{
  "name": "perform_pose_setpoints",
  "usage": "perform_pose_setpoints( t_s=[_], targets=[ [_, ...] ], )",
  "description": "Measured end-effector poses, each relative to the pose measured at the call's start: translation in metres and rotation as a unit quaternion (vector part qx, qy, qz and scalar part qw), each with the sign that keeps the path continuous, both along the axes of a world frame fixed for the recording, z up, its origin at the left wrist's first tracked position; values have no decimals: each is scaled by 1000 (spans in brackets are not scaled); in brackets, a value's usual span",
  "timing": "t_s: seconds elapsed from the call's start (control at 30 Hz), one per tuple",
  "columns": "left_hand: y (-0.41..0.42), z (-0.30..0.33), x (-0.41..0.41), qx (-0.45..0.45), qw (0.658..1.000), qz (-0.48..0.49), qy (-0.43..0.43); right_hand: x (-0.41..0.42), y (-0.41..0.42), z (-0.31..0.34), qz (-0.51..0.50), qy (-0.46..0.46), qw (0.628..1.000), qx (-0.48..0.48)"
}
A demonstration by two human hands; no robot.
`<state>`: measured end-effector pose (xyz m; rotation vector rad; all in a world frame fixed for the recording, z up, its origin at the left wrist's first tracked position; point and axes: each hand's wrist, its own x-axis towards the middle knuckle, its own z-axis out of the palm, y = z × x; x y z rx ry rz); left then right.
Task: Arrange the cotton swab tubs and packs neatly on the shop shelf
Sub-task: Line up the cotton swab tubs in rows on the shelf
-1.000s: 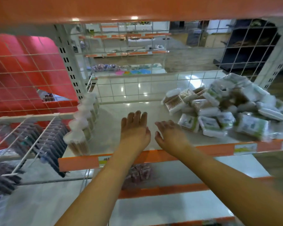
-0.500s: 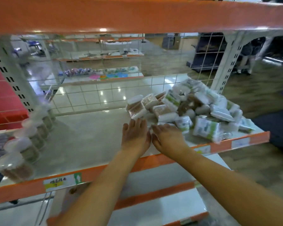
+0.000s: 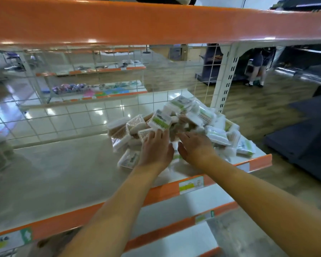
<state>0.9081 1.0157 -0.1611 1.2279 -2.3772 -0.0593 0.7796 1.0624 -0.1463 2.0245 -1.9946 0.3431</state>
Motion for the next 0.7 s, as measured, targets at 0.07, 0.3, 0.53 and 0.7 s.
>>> perform_pose_setpoints(
  t_s=[0.07,0.3,0.53,0.7],
  targets=[
    [-1,0,-13,0,1000,-9,13,-16,-4,0,-21,10,1000,18],
    [-12,-7,-55,23,998,-33,52,-54,-14,-4,-10,31,999,17],
    [-35,-14,-89,74,997,12,28,-71,-27,-6,26,15,999,11],
    [-46,-20,-107,115,992,52,-16,-80,-37,-16,48,-3,998,-30]
  ],
)
